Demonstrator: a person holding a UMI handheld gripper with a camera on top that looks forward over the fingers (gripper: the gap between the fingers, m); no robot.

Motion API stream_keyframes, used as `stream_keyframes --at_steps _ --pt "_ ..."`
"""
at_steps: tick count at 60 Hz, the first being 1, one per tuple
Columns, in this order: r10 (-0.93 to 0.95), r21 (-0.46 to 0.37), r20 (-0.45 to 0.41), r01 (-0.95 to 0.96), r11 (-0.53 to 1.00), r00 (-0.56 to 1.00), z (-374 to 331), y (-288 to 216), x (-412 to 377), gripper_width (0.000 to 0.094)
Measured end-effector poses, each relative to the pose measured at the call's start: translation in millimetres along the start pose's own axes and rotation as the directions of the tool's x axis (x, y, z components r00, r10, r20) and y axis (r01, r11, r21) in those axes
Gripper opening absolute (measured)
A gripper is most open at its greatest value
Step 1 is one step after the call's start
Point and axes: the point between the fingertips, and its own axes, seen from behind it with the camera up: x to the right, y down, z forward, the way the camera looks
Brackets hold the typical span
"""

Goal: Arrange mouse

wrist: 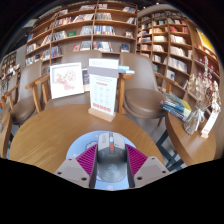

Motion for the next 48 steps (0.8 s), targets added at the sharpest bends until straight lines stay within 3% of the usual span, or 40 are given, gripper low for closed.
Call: stream_keyframes --at_steps 18,20,24,37,48 --pt "0.007 -0.016 -0.002 -0.007 1.000 1.000 14.1 27.3 -4.0 0.0524" --pt "0.010 -0.014 -0.009 -0.010 1.000 1.000 13.2 26.5 -2.5 0.0587" --pt "0.010 0.001 -0.041 -0.010 1.000 0.999 6.4 20.9 3.2 0.0853" --pt "-0.015 0.106 -0.085 0.024 0.994 0.996 -78.0 2.0 -6.6 0.0850" --pt "-0.012 0.128 -0.045 0.017 0.992 0.999 -177.9 38.2 -43.9 0.0849"
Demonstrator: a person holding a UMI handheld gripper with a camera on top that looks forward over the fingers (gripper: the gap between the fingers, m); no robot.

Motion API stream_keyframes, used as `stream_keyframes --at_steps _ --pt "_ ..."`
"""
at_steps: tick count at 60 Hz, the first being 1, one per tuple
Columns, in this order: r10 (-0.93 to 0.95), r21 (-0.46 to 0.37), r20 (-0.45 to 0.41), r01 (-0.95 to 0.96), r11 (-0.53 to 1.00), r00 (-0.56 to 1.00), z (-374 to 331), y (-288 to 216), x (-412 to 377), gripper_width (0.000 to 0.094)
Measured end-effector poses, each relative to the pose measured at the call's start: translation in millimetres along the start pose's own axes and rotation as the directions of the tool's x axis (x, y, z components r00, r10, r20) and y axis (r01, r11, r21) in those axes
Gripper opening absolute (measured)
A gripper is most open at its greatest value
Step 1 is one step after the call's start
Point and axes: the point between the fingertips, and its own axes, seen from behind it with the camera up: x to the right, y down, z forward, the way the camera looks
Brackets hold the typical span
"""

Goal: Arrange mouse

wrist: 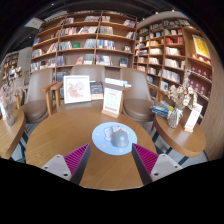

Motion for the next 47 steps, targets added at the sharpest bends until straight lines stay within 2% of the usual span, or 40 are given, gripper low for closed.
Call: stream_keyframes --at_steps 19,47 --pt "0.014 -0.017 0.090 -0.013 1.000 0.996 -120.5 66.6 -40.7 0.0848" --pt "-0.055 0.001 0.083 0.055 0.998 0.995 -147.9 86.7 -47.7 0.0852"
